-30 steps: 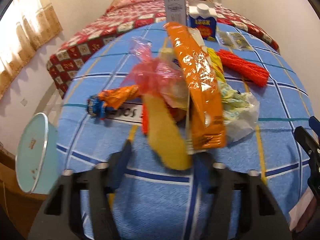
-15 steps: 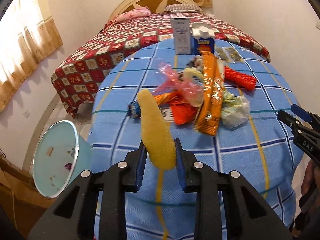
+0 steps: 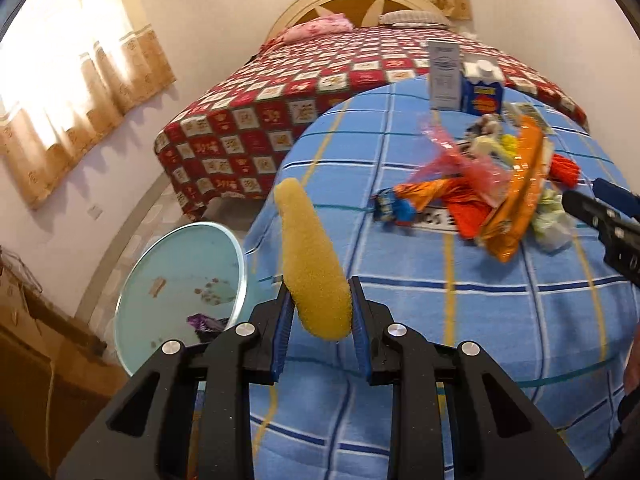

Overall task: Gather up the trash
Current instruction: 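Lift the yellow sponge toward the bin with the left gripper while the right gripper reaches the orange wrapper, then grasp the white-and-orange snack wrapper with the right gripper while the left gripper holds the sponge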

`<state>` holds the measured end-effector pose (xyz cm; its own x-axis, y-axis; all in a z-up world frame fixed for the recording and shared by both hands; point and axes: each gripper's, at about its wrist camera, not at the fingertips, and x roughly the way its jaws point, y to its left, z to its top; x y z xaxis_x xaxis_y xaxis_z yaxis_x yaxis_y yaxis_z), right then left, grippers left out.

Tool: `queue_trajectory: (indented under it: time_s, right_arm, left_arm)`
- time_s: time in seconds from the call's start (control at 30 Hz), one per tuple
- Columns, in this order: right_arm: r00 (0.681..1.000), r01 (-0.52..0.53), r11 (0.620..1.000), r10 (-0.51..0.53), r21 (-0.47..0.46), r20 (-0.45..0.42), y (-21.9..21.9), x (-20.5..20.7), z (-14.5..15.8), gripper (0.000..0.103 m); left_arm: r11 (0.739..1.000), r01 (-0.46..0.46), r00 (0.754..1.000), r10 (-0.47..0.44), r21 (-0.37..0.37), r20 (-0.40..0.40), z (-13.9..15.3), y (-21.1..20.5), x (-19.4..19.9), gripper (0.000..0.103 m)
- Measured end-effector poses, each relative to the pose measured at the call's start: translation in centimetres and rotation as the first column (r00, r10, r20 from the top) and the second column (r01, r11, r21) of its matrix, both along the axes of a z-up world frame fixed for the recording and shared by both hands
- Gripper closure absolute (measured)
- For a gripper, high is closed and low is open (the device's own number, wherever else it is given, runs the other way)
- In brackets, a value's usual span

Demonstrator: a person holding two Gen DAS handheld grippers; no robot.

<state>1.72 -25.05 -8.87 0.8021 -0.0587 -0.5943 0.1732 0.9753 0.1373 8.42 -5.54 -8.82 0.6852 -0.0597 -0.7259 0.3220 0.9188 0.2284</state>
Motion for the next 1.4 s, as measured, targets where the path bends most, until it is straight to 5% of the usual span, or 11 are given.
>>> queue_trajectory:
  time_s: [0.1,0.2,0.37,0.67,0.8,0.97,1.07,1.23,1.33,1.4]
  right_arm:
    - [1.000,-0.006,0.999,0.007,0.036,-0.008,1.1,1.4,0.3,0.038]
    - [1.000,0.022,0.999,-0.022,0.044,-0.013,2.0,2.9,0.6,0.020]
    - [0.994,0.015,0.996,-0.024,-0.086,-0.108,4.3,5.4,-0.7,0.020]
    - [0.982,0.054,0.983,-0.084,-0.175,-0.169,-0.1,0.4,-1.6,0.020]
    - [0.981,0.071,0.991,-0.091,-0.117,-0.174,-1.9,-0.7,-1.7,0.021]
    - [0.988,0.110,0.991,-0.100,0.081,-0.119,-3.1,-1.7,-1.6,0.025]
    - [0.985,0.099,0.990,-0.083,0.103,-0.152,-2.0,-1.3,-2.4,0.027]
    - [0.972,0.088,0.989,-0.059,0.120,-0.226,-0.7,-0.5,-4.6,0.041]
    - [0.976,0.059,0.990,-0.030,0.131,-0.215,-0.9,-0.8,-4.2,0.083]
    - [0.979,0.045,0.993,-0.021,0.112,-0.204,-0.8,-1.4,-3.8,0.085]
  left_arm:
    - [1.000,-0.022,1.000,0.022,0.006,-0.006,-0.3,1.1,0.6,0.076]
    - [0.999,-0.032,0.999,0.032,0.004,-0.010,-0.6,1.9,1.0,0.076]
    - [1.000,-0.029,0.999,0.028,-0.002,-0.024,-1.1,2.8,1.3,0.076]
    - [0.999,-0.032,0.998,0.031,-0.018,-0.048,-1.8,4.2,1.8,0.076]
    - [0.999,-0.042,0.998,0.041,-0.018,-0.057,-1.8,4.4,1.8,0.076]
    - [0.998,-0.054,0.998,0.054,-0.009,-0.016,-0.9,4.7,1.4,0.076]
    - [0.998,-0.059,0.998,0.058,0.025,0.022,-0.8,4.5,1.0,0.075]
    - [0.998,-0.043,0.999,0.043,0.038,-0.004,-1.5,4.1,0.9,0.075]
    - [0.998,-0.045,0.999,0.045,0.032,-0.010,-1.5,4.3,1.0,0.075]
    - [0.998,-0.050,0.999,0.051,0.027,-0.011,-1.4,4.5,1.2,0.075]
